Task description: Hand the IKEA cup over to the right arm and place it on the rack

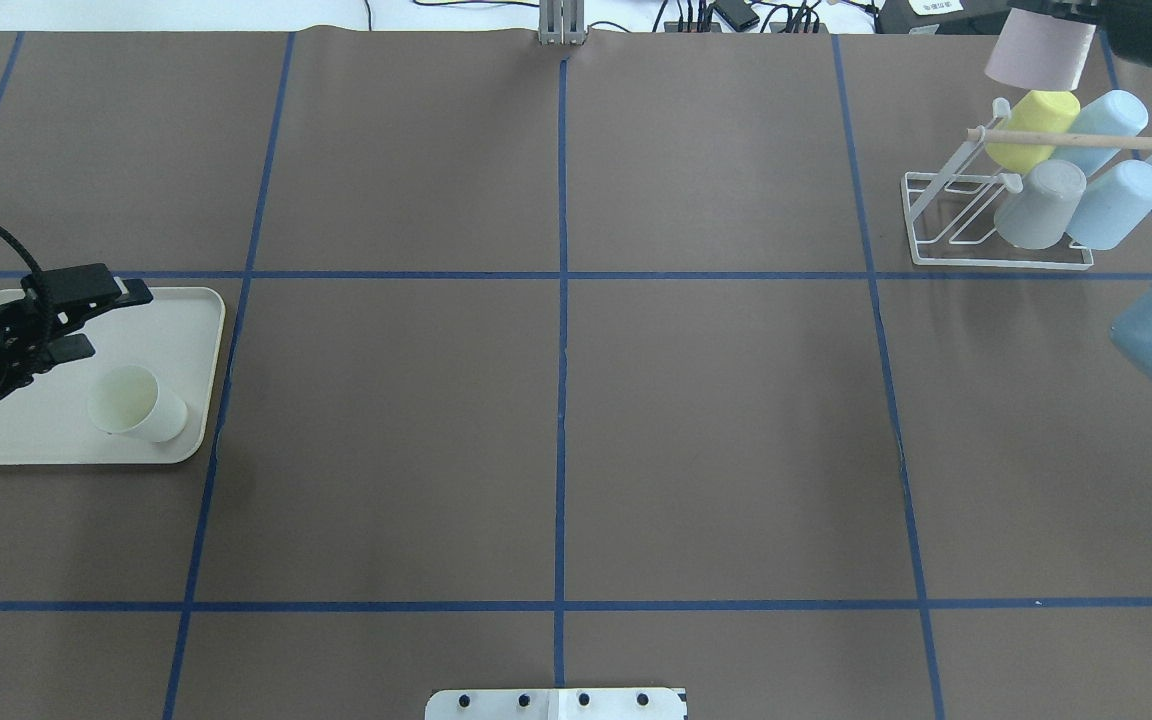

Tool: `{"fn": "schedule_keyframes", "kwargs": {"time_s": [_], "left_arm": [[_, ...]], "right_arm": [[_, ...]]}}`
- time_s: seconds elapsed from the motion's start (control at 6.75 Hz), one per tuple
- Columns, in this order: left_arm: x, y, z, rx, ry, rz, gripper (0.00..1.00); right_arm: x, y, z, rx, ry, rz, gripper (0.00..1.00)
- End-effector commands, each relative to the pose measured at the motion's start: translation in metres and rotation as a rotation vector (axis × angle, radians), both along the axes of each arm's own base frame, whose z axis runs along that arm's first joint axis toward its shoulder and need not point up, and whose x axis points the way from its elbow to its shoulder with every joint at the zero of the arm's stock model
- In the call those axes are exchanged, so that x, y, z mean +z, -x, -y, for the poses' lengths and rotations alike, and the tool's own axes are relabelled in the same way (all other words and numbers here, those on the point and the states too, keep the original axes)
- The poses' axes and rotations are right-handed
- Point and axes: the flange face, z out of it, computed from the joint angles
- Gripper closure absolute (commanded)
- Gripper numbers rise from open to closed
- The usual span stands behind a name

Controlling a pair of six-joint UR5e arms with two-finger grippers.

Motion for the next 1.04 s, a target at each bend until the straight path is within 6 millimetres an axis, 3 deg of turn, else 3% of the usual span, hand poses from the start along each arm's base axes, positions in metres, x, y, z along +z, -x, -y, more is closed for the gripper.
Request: {"fn": "schedule_keyframes", "kwargs": {"time_s": [0.0,0.3,0.89], "left_arm": [[0.028,0.031,-0.005,0.106,-0.039,0.094,0.00],[0.031,0.031,-0.004,0.104,-0.036,0.098,0.00],[0.030,0.029,-0.002,0.105,-0.037,0.095,0.00]], "right_arm": [[0.036,0.026,-0.019,0.018,0.009,-0.135,1.00],[0.058,0.059,-0.029,0.009,0.024,-0.189,1.00],[0.090,0.071,-0.019,0.009,0.048,-0.275,1.00]]}}
